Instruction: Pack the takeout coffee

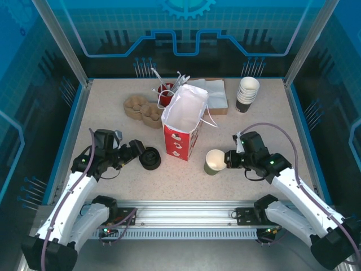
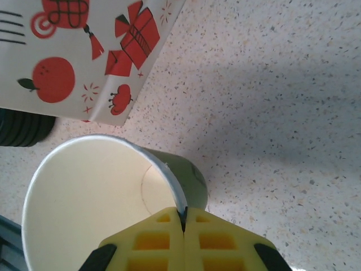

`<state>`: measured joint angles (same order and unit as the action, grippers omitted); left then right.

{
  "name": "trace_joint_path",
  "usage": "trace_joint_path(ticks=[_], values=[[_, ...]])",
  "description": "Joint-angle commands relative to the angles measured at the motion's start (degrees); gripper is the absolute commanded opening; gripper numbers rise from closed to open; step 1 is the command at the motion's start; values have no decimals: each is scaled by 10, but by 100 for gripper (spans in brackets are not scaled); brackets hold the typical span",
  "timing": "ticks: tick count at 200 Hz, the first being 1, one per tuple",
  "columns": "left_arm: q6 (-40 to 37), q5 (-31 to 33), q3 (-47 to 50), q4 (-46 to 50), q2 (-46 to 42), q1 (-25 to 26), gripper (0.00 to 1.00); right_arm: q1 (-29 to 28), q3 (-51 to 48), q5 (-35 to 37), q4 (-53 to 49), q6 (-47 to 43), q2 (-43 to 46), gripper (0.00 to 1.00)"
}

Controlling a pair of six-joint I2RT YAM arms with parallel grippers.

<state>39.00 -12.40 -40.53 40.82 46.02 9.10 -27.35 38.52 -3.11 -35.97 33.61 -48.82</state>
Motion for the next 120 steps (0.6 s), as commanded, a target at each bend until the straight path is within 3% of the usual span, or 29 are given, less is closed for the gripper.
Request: trace_joint_path(ticks=[1, 103, 120], values=[[14, 34, 8, -26, 12, 22, 90, -40, -19, 28, 85, 18, -12, 0], [2, 88, 14, -43, 78, 54, 83, -136, 22, 89, 80, 28, -115, 0], [2, 95, 12, -46, 89, 59, 82, -146, 43, 101, 55, 31, -132, 4]])
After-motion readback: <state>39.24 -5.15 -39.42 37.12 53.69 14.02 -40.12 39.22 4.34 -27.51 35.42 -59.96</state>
